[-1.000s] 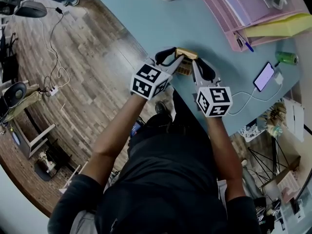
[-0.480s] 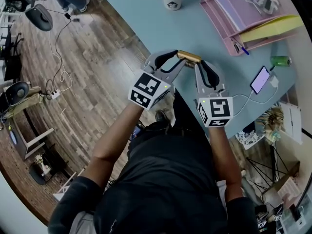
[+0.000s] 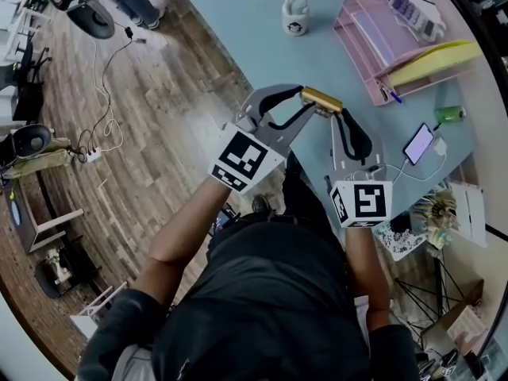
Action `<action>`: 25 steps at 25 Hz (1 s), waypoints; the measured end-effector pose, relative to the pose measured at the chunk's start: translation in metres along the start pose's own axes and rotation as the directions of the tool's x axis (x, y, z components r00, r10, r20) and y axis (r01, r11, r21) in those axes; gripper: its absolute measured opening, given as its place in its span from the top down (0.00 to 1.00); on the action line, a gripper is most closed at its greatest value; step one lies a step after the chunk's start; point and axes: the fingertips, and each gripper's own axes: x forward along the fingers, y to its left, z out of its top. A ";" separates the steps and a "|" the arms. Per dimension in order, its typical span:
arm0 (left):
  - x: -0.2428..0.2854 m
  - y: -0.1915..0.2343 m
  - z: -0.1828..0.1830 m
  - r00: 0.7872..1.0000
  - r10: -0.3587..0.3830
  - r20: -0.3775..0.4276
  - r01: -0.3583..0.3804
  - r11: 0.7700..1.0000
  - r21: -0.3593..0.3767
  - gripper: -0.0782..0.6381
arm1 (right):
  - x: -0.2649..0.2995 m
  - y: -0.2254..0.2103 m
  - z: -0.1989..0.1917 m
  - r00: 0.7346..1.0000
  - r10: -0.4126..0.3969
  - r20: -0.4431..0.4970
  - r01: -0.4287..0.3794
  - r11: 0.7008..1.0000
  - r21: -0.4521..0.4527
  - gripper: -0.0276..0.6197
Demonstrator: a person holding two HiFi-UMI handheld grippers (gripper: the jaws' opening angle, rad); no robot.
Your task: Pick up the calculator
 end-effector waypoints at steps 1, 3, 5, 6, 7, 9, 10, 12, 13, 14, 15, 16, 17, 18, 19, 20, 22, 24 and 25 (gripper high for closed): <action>-0.005 -0.002 0.007 1.000 0.004 0.011 -0.004 1.000 0.012 0.64 | -0.004 0.003 0.007 1.000 0.003 0.011 -0.003 1.000 -0.010 0.86; -0.016 -0.006 0.020 0.999 0.012 0.032 -0.013 0.999 0.033 0.64 | -0.010 0.009 0.023 0.999 0.012 0.034 -0.011 0.999 -0.033 0.86; -0.027 -0.010 0.033 0.998 0.019 0.054 -0.022 0.998 0.052 0.64 | -0.017 0.015 0.037 0.998 0.021 0.056 -0.018 0.999 -0.050 0.86; -0.033 -0.012 0.040 0.997 0.024 0.067 -0.028 0.998 0.061 0.64 | -0.021 0.018 0.043 0.997 0.026 0.067 -0.022 0.998 -0.058 0.86; -0.040 -0.014 0.046 0.996 0.029 0.080 -0.035 0.997 0.071 0.64 | -0.025 0.022 0.050 0.997 0.032 0.076 -0.027 0.998 -0.065 0.86; -0.053 -0.018 0.059 0.994 0.041 0.104 -0.050 0.994 0.092 0.64 | -0.032 0.031 0.061 0.995 0.045 0.092 -0.037 0.996 -0.082 0.87; -0.059 -0.020 0.064 0.992 0.046 0.115 -0.058 0.993 0.104 0.64 | -0.036 0.036 0.067 0.994 0.050 0.099 -0.041 0.995 -0.090 0.87; -0.070 -0.024 0.074 0.989 0.054 0.135 -0.071 0.990 0.122 0.64 | -0.043 0.043 0.077 0.992 0.059 0.116 -0.046 0.993 -0.108 0.87; -0.075 -0.026 0.078 0.988 0.056 0.145 -0.074 0.989 0.128 0.64 | -0.047 0.046 0.081 0.990 0.063 0.123 -0.048 0.992 -0.116 0.87; -0.079 -0.028 0.081 0.986 0.057 0.154 -0.077 0.988 0.133 0.64 | -0.050 0.049 0.085 0.990 0.066 0.129 -0.050 0.991 -0.123 0.87; -0.083 -0.031 0.085 0.985 0.058 0.162 -0.080 0.987 0.138 0.64 | -0.053 0.051 0.088 0.989 0.069 0.132 -0.052 0.990 -0.128 0.87; -0.087 -0.033 0.088 0.984 0.059 0.169 -0.084 0.986 0.143 0.64 | -0.056 0.054 0.091 0.988 0.072 0.136 -0.054 0.990 -0.133 0.87; -0.091 -0.035 0.091 0.982 0.061 0.177 -0.087 0.985 0.148 0.64 | -0.059 0.056 0.094 0.988 0.074 0.139 -0.055 0.989 -0.138 0.87; -0.095 -0.036 0.094 0.981 0.062 0.184 -0.090 0.984 0.152 0.64 | -0.062 0.059 0.097 0.987 0.075 0.143 -0.055 0.988 -0.142 0.87; -0.099 -0.038 0.096 0.980 0.062 0.190 -0.093 0.983 0.157 0.64 | -0.064 0.062 0.099 0.986 0.076 0.146 -0.054 0.988 -0.146 0.87; -0.103 -0.040 0.098 0.979 0.061 0.195 -0.093 0.982 0.162 0.64 | -0.067 0.065 0.102 0.986 0.074 0.150 -0.052 0.988 -0.148 0.87; -0.112 -0.043 0.101 0.977 0.055 0.206 -0.090 0.982 0.168 0.64 | -0.072 0.072 0.106 0.985 0.068 0.157 -0.044 0.987 -0.151 0.87; -0.120 -0.047 0.104 0.975 0.048 0.216 -0.086 0.981 0.173 0.64 | -0.078 0.080 0.110 0.985 0.061 0.164 -0.035 0.987 -0.155 0.87; -0.124 -0.049 0.105 0.974 0.044 0.221 -0.084 0.981 0.175 0.64 | -0.081 0.083 0.112 0.984 0.057 0.168 -0.030 0.987 -0.158 0.87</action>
